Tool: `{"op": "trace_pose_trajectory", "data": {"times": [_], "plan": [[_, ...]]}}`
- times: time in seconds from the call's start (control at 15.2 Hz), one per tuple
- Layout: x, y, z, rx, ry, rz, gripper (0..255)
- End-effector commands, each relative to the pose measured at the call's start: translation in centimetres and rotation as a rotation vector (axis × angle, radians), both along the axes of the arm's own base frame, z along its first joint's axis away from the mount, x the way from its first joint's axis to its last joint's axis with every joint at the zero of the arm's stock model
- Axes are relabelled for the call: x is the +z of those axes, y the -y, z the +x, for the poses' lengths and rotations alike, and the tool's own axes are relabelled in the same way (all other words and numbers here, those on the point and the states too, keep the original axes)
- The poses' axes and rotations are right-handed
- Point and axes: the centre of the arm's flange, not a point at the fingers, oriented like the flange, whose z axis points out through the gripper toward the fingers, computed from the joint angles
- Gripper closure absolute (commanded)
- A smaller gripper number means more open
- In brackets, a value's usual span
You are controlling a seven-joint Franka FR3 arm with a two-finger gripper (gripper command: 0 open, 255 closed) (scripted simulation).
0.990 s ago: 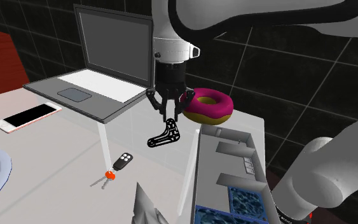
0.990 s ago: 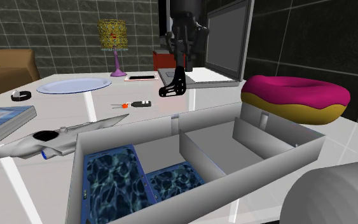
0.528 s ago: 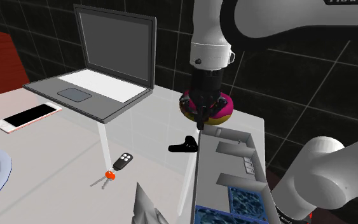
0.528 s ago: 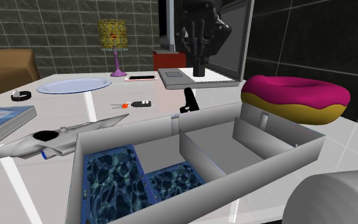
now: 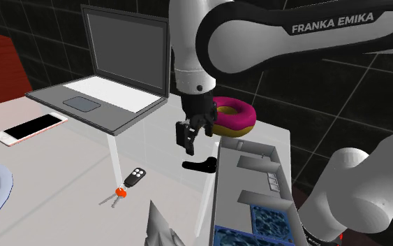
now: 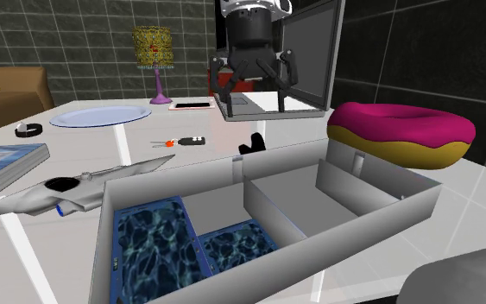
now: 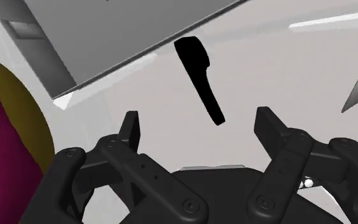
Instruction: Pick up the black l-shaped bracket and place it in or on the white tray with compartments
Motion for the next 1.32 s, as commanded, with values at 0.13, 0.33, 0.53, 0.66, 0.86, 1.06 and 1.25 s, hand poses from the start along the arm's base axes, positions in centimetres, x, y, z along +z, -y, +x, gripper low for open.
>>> {"op": "trace_pose_trajectory", "data": {"times": [0.13,0.33,0.53,0.66,0.86,1.06,1.25], "plan": [[-2.4,-2.4,0.6,0.401,-0.044,-0.001,0],[-3.9,-2.1,0.4,0.401,-0.044,-0.001,0],[-5.8,-1.8,0.2,0.401,-0.044,-0.001,0],[-5.8,-1.8,0.2,0.401,-0.044,-0.001,0],[-5.8,-1.8,0.2,0.401,-0.044,-0.001,0],[-5.8,-1.8,0.2,0.401,-0.044,-0.001,0],[-5.8,-1.8,0.2,0.401,-0.044,-0.001,255]]}}
